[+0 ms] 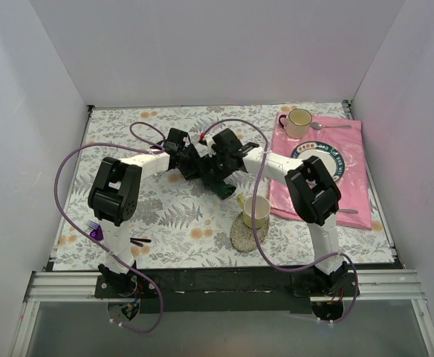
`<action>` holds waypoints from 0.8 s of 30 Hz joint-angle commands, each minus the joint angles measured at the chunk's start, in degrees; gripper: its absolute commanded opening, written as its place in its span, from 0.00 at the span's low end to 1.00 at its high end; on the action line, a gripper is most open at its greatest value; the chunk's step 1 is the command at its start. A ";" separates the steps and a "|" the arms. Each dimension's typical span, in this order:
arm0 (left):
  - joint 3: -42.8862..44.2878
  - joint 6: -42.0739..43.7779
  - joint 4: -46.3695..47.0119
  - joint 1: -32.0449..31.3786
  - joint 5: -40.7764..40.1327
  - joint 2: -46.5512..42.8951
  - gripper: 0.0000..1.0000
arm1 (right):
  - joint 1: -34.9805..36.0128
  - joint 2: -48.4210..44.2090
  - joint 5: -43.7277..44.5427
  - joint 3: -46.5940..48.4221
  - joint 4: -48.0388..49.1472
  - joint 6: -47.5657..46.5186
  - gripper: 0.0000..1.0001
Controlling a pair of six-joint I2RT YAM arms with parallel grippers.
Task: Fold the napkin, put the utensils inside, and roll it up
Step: Roll the napkin with the utensil
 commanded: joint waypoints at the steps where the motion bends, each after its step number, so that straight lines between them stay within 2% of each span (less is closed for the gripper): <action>1: -0.22 1.54 -3.19 -0.15 -1.27 1.86 0.44 | 5.66 -3.26 21.22 -0.08 -0.93 -9.53 0.93; 4: -0.05 1.54 -3.28 -0.06 -0.91 2.12 0.43 | 8.47 -4.58 24.84 -3.51 4.35 -10.50 0.94; 8: -0.22 1.19 -3.28 -0.06 -0.12 2.13 0.43 | 10.58 -2.75 29.77 -3.52 5.24 -11.38 0.93; 11: -0.48 1.19 -3.11 0.03 -0.03 1.95 0.43 | 10.85 -1.43 31.36 -3.87 6.47 -11.65 0.89; 14: -0.84 1.19 -3.02 0.12 0.23 1.51 0.44 | 10.77 -0.19 30.84 -3.87 6.91 -11.30 0.79; 15: -0.84 1.02 -3.02 0.12 0.32 1.34 0.45 | 10.76 -0.19 30.14 -3.96 6.91 -10.69 0.73; 19: -0.84 1.19 -3.11 0.47 0.58 0.37 0.57 | 10.15 0.25 25.84 -4.40 7.44 -8.93 0.58; 21: -1.10 1.37 -3.19 0.82 0.58 -0.68 0.64 | 9.27 0.34 22.25 -4.57 7.17 -7.61 0.53; 24: -1.28 1.72 -3.37 1.78 0.84 -2.09 0.71 | 7.61 0.08 16.19 -4.84 7.52 -5.94 0.51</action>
